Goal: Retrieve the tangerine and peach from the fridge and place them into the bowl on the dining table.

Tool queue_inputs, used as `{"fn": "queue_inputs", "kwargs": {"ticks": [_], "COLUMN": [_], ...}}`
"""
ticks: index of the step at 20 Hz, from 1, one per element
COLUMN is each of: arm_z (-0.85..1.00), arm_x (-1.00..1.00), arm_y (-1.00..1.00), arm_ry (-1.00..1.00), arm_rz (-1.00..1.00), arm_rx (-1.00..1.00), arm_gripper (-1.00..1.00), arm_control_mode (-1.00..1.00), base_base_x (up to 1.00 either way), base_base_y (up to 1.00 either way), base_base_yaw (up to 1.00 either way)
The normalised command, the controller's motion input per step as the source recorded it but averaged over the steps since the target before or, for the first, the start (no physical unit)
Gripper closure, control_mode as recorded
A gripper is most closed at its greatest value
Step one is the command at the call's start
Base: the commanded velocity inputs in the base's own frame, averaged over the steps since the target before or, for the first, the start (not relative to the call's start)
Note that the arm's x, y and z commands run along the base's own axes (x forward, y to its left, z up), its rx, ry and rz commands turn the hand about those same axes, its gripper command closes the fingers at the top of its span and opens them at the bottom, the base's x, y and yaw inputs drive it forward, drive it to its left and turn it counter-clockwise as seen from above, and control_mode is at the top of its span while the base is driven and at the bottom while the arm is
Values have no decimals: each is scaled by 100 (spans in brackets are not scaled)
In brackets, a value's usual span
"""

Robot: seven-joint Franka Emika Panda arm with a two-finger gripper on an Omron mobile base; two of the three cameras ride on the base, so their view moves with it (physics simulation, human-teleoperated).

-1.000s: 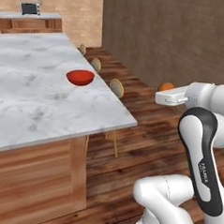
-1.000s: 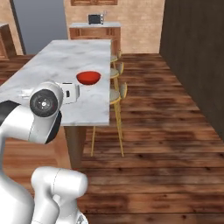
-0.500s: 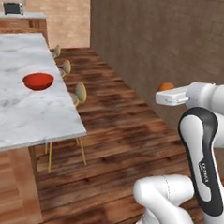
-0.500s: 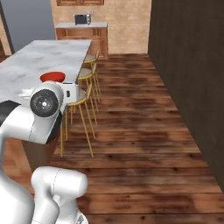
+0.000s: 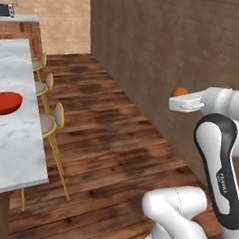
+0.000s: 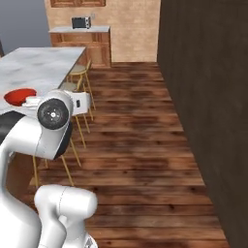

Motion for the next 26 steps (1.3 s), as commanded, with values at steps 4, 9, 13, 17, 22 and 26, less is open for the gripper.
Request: {"fn": "queue_inputs", "kwargs": {"ticks": [4, 9, 13, 17, 22, 26], "arm_z": [0, 0, 0, 0, 0, 0], "arm_x": [0, 0, 0, 0, 0, 0], "arm_y": [0, 0, 0, 0, 0, 0], "arm_ry": [0, 0, 0, 0, 0, 0], "arm_rz": [0, 0, 0, 0, 0, 0], "arm_rx": [0, 0, 0, 0, 0, 0], "arm_gripper": [100, 100, 100, 100, 100, 100], "arm_control_mode": [100, 100, 100, 100, 100, 100], "base_base_x": [100, 100, 100, 99, 91, 94], "base_base_y": [0, -15, -27, -39, -33, -24], "base_base_yaw": [18, 39, 49, 54, 60, 65]}}
